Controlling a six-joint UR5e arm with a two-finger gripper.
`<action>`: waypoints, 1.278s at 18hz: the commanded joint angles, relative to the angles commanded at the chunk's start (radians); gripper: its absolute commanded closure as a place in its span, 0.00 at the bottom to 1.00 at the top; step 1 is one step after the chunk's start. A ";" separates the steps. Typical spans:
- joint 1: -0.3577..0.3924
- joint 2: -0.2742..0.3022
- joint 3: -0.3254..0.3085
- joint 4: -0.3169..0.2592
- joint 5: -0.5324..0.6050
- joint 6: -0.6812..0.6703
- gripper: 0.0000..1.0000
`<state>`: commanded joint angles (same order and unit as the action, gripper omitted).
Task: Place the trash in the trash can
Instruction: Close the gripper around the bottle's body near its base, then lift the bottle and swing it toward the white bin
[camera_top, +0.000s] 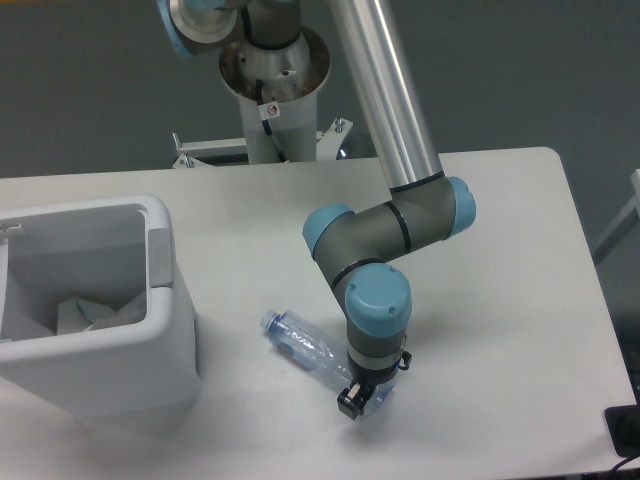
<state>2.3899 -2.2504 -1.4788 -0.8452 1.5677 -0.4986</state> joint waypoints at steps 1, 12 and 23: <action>0.000 0.000 0.000 -0.002 0.002 0.000 0.33; -0.002 0.011 0.005 -0.002 0.015 0.012 0.49; 0.035 0.267 0.230 0.084 -0.035 0.023 0.48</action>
<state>2.4253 -1.9837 -1.2488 -0.7610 1.5325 -0.4755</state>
